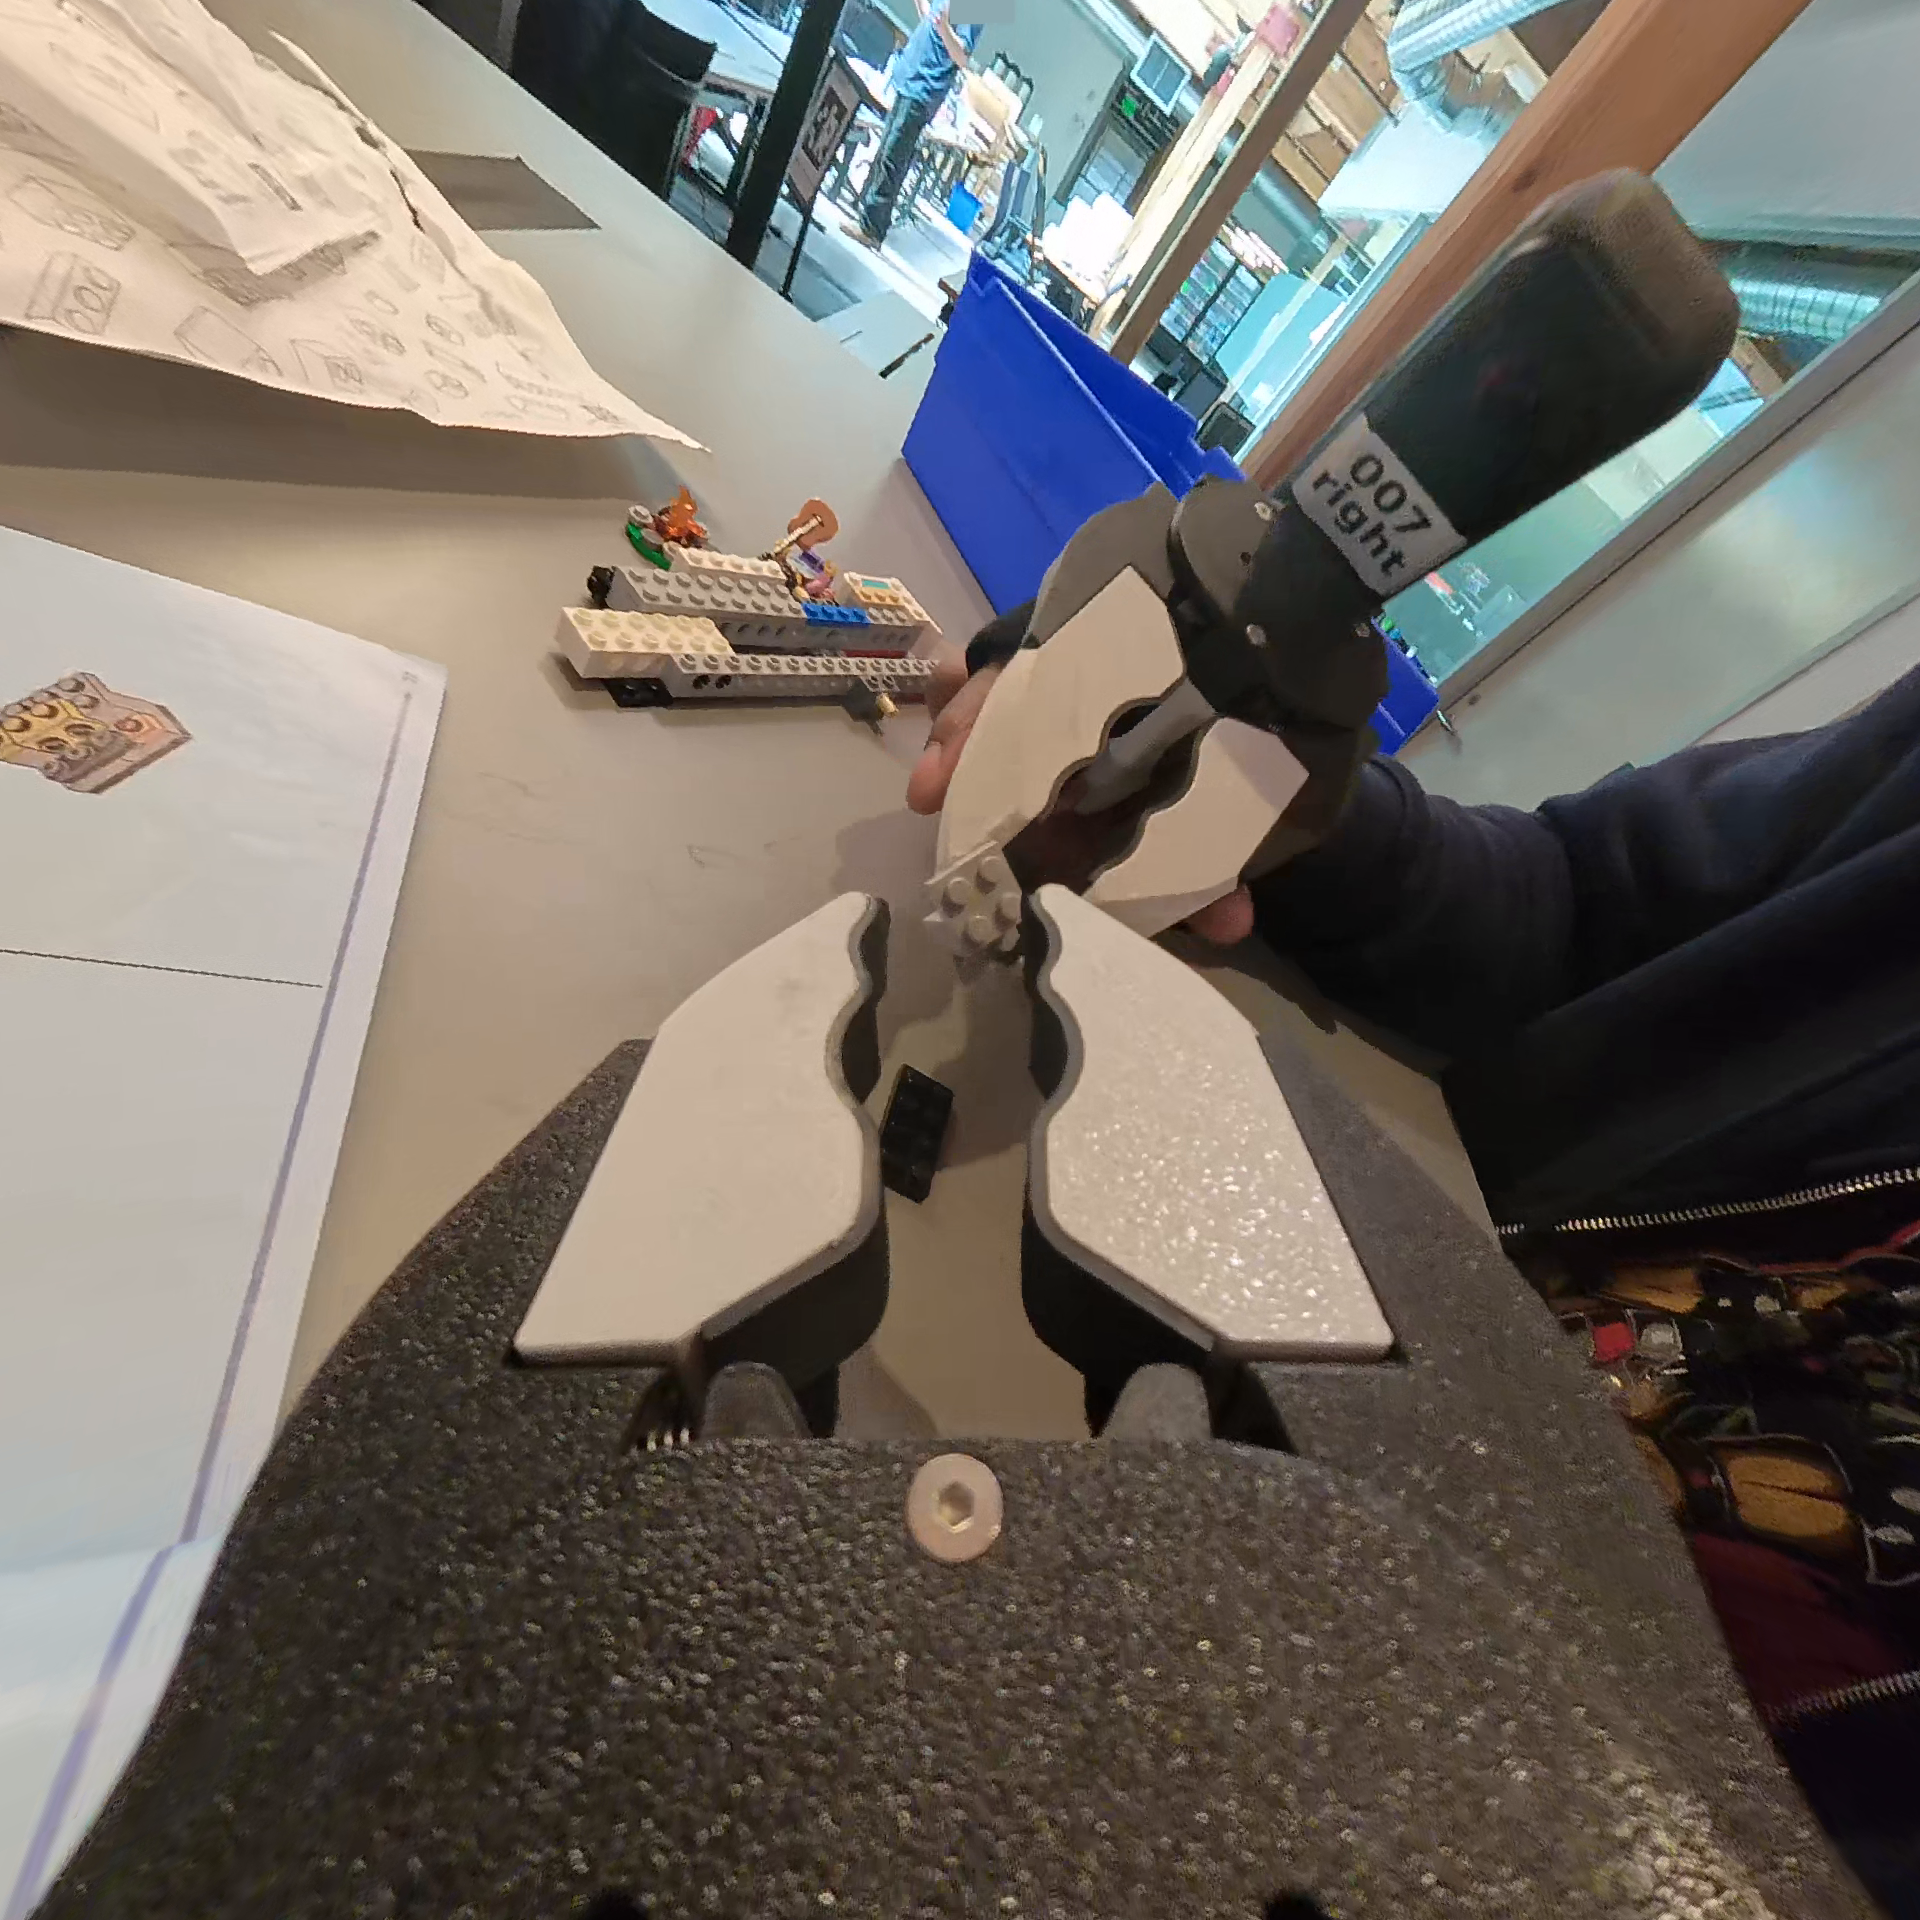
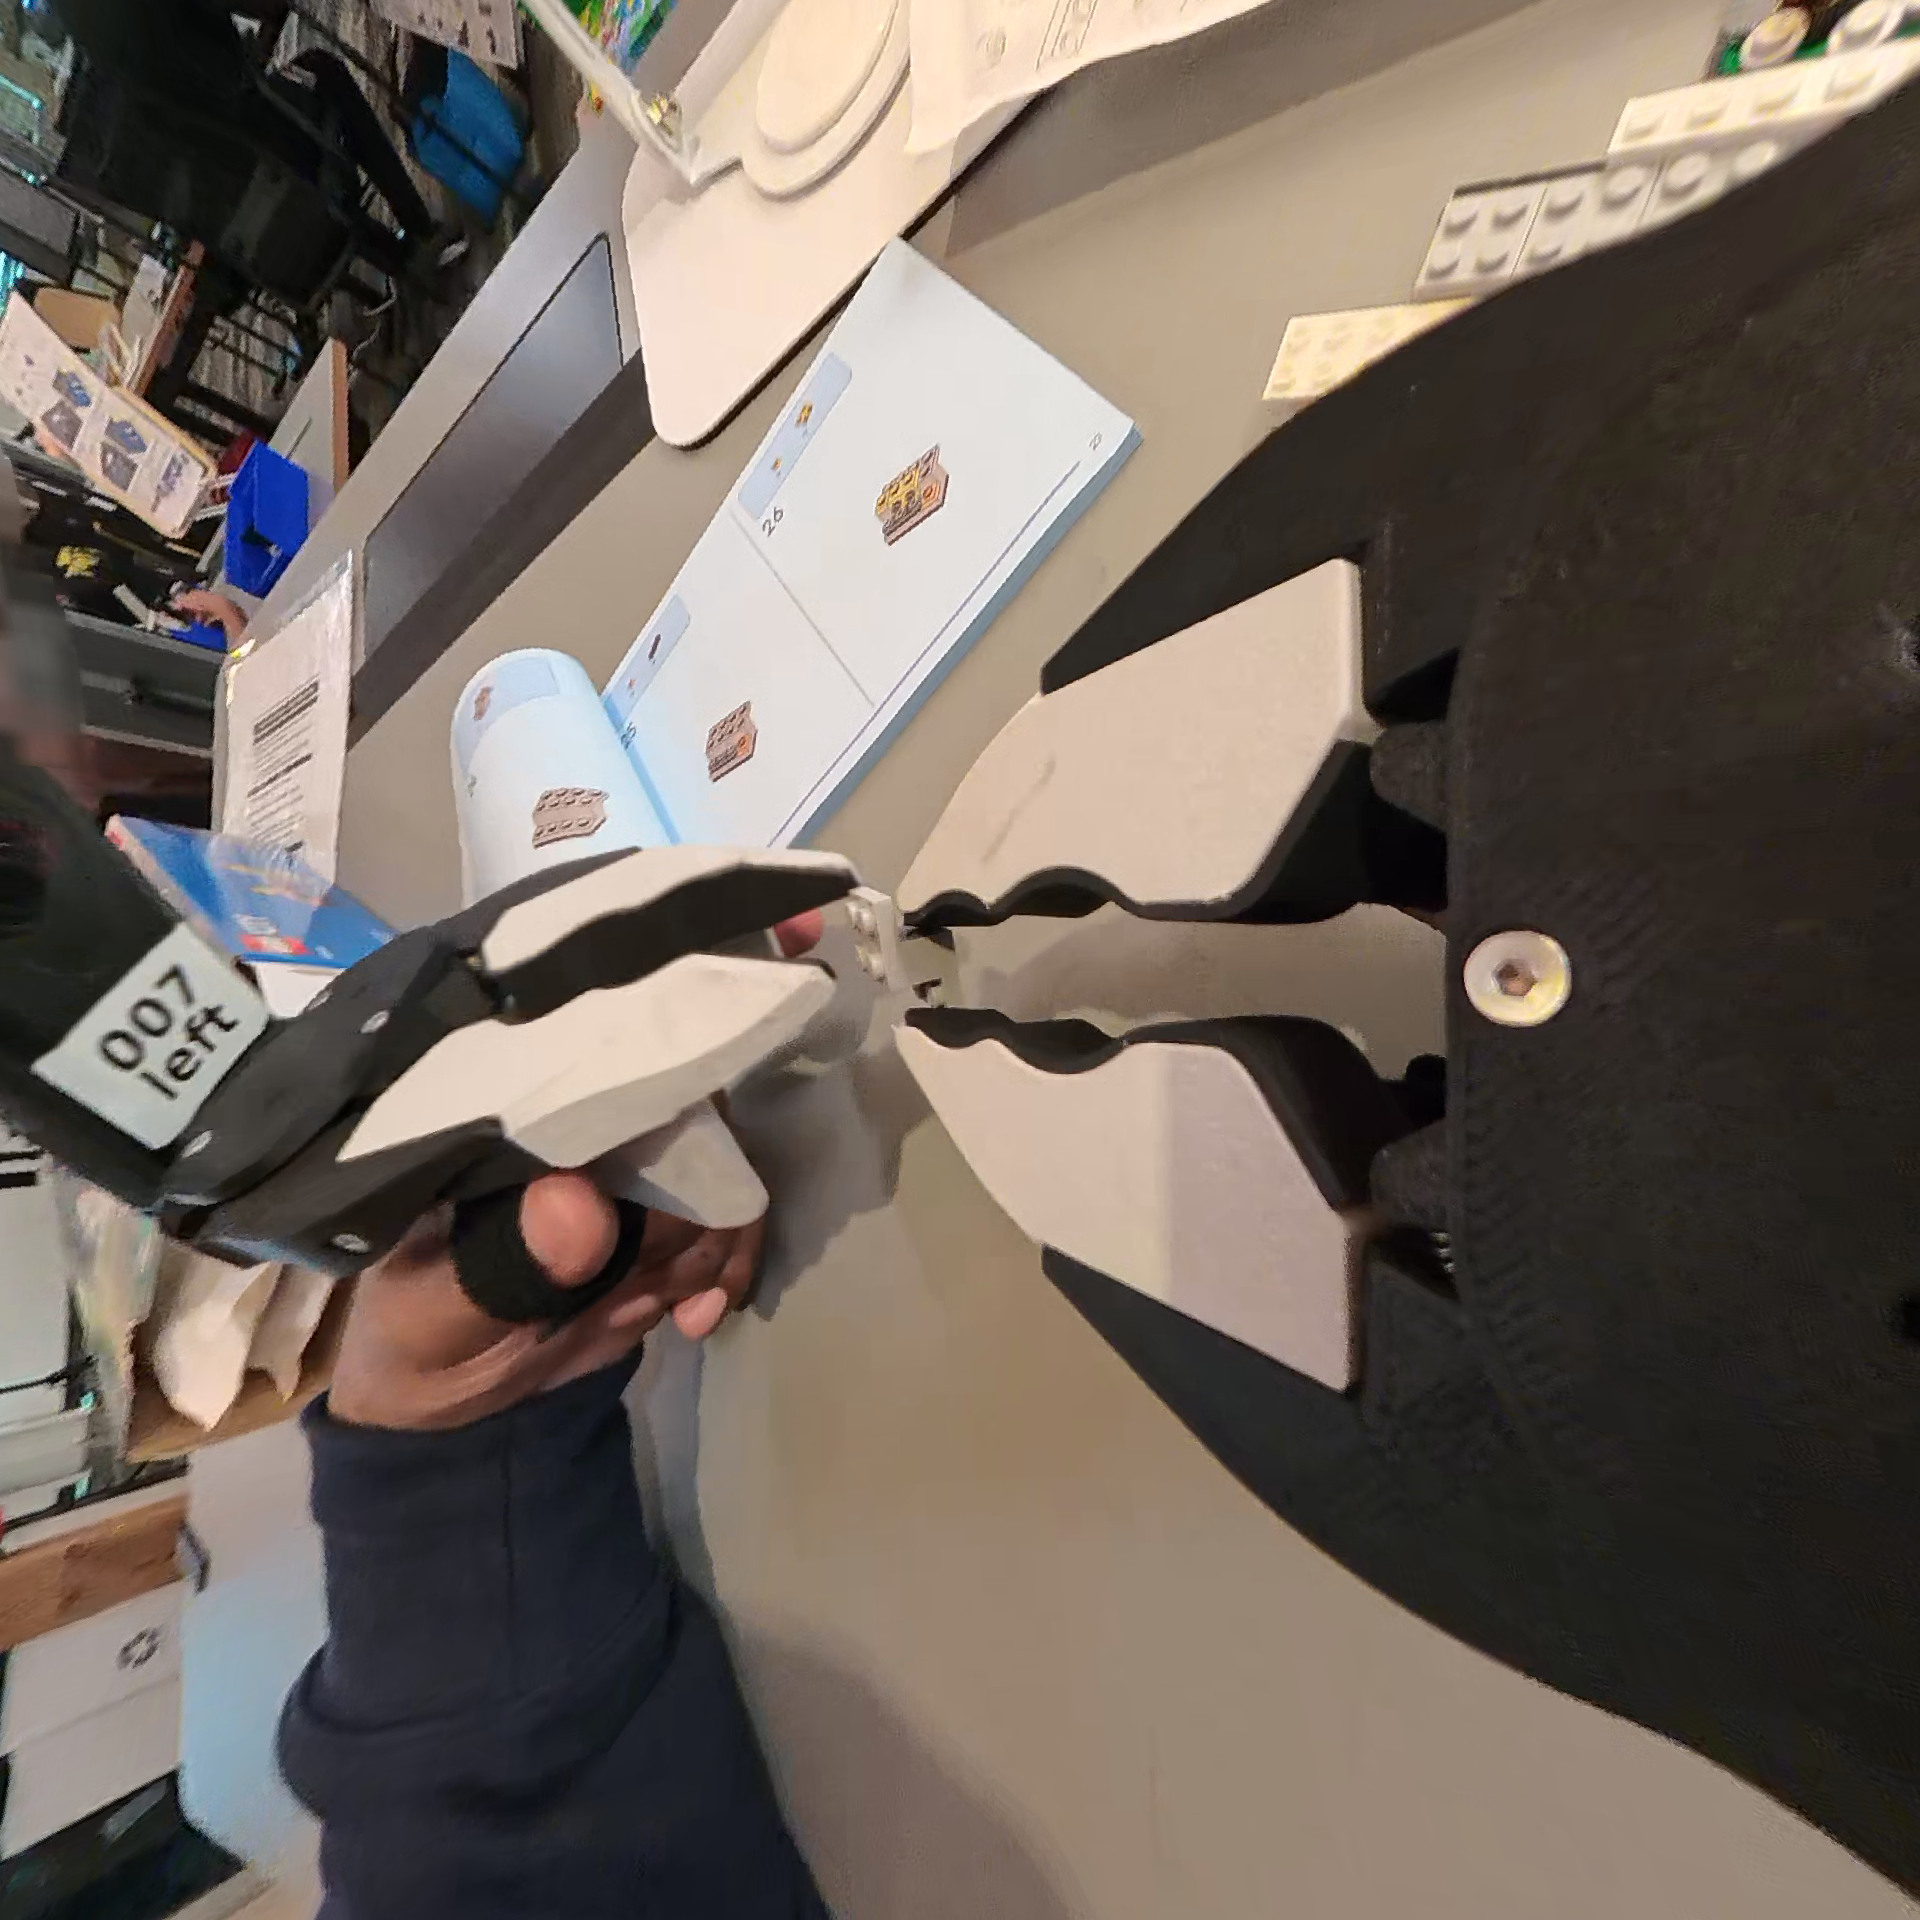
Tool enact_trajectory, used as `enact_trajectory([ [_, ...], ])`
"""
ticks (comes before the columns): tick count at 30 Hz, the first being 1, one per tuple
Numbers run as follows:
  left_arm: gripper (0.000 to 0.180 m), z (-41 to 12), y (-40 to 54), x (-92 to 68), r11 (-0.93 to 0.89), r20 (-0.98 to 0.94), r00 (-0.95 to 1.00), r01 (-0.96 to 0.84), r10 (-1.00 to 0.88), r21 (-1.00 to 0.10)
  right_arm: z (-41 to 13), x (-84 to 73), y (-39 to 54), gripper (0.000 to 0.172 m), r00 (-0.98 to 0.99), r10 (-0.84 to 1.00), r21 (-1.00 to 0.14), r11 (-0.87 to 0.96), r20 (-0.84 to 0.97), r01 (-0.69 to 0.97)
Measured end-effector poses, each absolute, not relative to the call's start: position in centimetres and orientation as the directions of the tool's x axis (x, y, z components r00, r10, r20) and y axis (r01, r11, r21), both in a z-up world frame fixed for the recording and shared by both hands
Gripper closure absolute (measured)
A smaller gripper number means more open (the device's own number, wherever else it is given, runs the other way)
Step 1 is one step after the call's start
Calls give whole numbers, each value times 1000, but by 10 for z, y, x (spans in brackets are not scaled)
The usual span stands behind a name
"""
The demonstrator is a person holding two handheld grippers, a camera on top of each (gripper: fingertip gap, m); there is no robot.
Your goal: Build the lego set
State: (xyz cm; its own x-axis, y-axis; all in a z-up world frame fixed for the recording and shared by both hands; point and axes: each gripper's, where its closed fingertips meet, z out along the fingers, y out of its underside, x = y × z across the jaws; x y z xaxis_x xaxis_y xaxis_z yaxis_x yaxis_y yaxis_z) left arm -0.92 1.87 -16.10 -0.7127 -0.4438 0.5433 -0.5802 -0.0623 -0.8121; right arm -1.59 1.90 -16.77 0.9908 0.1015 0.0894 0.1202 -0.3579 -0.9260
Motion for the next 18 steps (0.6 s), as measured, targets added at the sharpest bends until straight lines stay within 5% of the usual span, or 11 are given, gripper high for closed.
enact_trajectory([
  [18,175,-162,10,-22,-17,572,-730,-611,-373,-791,-174,-23,15,154,984,157,-907,-395,88,144],
])
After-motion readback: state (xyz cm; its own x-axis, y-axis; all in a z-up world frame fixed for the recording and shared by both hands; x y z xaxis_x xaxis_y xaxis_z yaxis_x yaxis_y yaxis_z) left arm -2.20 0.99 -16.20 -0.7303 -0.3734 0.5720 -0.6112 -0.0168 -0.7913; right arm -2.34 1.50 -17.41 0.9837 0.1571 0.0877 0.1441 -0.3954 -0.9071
